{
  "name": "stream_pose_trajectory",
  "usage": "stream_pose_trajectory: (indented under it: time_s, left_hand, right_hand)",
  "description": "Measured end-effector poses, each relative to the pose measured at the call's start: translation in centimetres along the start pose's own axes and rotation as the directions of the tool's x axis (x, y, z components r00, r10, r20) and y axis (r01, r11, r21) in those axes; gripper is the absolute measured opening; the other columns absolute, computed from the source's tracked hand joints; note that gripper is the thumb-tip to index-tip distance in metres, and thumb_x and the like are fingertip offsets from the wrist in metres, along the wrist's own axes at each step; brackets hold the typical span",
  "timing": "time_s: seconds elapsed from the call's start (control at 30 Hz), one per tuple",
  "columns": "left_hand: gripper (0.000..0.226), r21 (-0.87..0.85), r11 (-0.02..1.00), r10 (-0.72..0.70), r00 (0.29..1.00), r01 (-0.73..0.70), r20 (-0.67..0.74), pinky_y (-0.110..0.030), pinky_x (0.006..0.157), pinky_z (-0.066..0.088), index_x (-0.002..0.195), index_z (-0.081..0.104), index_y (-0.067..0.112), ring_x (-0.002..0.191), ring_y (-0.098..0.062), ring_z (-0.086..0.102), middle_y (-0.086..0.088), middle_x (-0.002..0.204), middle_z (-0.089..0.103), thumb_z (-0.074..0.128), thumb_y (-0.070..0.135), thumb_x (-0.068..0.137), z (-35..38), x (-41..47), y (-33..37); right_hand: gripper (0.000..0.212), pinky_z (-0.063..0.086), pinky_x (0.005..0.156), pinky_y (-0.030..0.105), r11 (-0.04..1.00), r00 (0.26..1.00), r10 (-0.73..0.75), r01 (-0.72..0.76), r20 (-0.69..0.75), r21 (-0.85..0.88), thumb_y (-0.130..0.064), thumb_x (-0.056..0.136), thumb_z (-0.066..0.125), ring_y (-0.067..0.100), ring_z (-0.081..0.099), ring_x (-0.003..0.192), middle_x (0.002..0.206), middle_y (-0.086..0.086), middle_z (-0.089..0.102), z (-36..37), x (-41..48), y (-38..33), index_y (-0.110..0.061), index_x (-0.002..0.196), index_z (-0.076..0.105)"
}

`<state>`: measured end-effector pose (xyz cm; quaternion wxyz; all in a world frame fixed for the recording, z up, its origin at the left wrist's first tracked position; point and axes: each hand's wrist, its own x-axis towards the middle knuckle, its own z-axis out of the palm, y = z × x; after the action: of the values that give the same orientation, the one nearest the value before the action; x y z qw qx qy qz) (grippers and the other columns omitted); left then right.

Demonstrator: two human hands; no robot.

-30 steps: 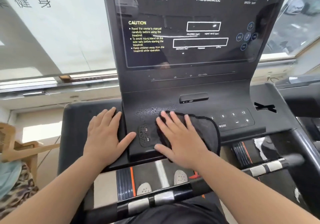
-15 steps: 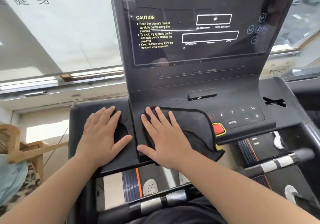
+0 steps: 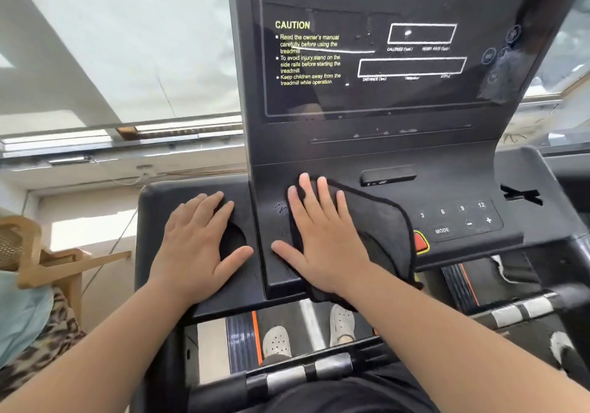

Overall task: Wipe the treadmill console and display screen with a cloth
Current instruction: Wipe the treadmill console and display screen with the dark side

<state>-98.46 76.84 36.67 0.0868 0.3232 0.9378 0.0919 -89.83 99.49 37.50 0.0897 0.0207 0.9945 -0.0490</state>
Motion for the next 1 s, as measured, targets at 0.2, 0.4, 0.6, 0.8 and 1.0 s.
stream_pose_trajectory:
  time_s: [0.2, 0.4, 0.6, 0.8, 1.0]
  left_hand:
    - [0.094, -0.01, 1.0, 0.002, 1.0, -0.002, 0.008, -0.06, 0.113, 0.033, 0.143, 0.053, 0.008, 0.139, -0.041, 0.041, -0.015, 0.151, 0.048, 0.012, 0.077, 0.092, 0.0, 0.1, 0.0]
    - [0.097, -0.005, 1.0, -0.003, 1.0, 0.003, 0.026, -0.06, 0.115, 0.031, 0.144, 0.051, 0.01, 0.142, -0.04, 0.039, -0.013, 0.152, 0.046, 0.009, 0.078, 0.091, 0.1, 0.1, -0.2]
    - [0.098, 0.016, 1.0, -0.003, 0.999, 0.003, 0.043, -0.061, 0.115, 0.03, 0.145, 0.051, 0.008, 0.141, -0.041, 0.039, -0.015, 0.152, 0.046, 0.009, 0.078, 0.091, 0.1, 0.1, 0.0]
    - [0.095, 0.009, 1.0, 0.005, 0.999, -0.006, 0.048, -0.061, 0.114, 0.032, 0.145, 0.051, 0.008, 0.141, -0.041, 0.039, -0.016, 0.153, 0.046, 0.012, 0.077, 0.092, 0.1, 0.0, -0.1]
    - [0.096, 0.012, 1.0, -0.004, 0.999, 0.004, 0.038, -0.059, 0.116, 0.029, 0.145, 0.051, 0.009, 0.142, -0.04, 0.038, -0.015, 0.153, 0.045, 0.01, 0.077, 0.091, 0.2, 0.2, -0.1]
  right_hand:
    - [0.084, -0.003, 0.127, 0.054, 0.934, 0.934, -0.347, 0.352, 0.085, -0.059, -0.076, 0.098, 0.022, 0.025, -0.009, 0.159, 0.173, -0.004, -0.005, 1.2, -3.0, 0.0, -0.027, 0.164, 0.004]
    - [0.088, 0.011, 0.125, 0.061, 0.994, 0.993, -0.075, 0.081, 0.088, -0.074, -0.079, 0.094, 0.006, 0.027, -0.009, 0.159, 0.173, -0.001, -0.005, 0.6, -3.9, 5.1, -0.027, 0.164, 0.004]
    - [0.091, 0.002, 0.125, 0.063, 0.985, 0.987, -0.157, 0.158, 0.014, -0.062, -0.079, 0.095, 0.02, 0.032, -0.012, 0.158, 0.173, 0.003, -0.006, -0.5, 1.0, 1.2, -0.022, 0.165, 0.008]
    - [0.084, -0.002, 0.127, 0.057, 0.906, 0.908, -0.414, 0.418, 0.065, -0.069, -0.075, 0.098, 0.024, 0.025, -0.008, 0.159, 0.173, -0.002, -0.001, 0.7, -1.0, -0.8, -0.026, 0.164, 0.01]
    - [0.08, -0.003, 0.126, 0.055, 0.908, 0.911, -0.401, 0.409, 0.101, -0.089, -0.076, 0.099, 0.018, 0.021, -0.008, 0.159, 0.173, -0.005, -0.002, 1.2, -3.9, 4.1, -0.032, 0.164, 0.003]
